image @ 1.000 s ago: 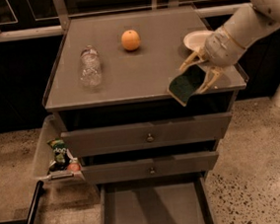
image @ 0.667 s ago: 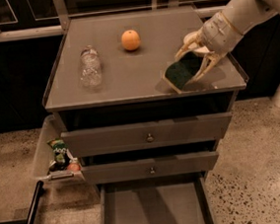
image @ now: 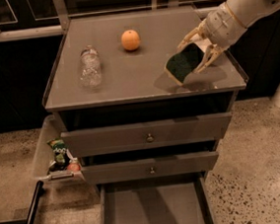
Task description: Pick sponge from bottom drawer and place on counter
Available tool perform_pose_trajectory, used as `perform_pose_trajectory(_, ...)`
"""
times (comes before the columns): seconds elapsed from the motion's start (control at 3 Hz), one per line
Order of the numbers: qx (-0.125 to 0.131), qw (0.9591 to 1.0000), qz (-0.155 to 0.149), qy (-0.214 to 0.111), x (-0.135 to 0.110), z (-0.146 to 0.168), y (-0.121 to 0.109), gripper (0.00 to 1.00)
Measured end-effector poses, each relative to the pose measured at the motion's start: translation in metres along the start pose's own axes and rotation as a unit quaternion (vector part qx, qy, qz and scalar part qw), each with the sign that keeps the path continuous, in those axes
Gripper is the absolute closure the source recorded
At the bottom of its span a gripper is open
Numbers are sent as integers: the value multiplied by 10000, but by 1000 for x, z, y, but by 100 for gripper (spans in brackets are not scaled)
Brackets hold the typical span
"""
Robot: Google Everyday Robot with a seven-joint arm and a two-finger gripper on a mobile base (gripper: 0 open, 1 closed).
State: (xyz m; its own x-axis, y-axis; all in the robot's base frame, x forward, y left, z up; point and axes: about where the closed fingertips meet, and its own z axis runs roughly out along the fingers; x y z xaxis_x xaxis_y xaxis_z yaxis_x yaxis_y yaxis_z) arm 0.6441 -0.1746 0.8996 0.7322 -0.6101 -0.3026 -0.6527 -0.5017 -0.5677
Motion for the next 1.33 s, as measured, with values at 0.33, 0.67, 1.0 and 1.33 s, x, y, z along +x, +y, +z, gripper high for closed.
perform_pose_trajectory(0.33, 492, 9982, 251, -245, 4, 7, -11, 100)
perform_pose_trajectory(0.67, 1032, 9905, 481, -775, 5, 14, -36, 100)
perform_pose_trajectory(1.0, 1456, 9768, 832, -1329, 7, 13, -55, 100)
perform_pose_trajectory(1.33, 1528, 9666, 1188, -1681, 9, 15, -60, 100)
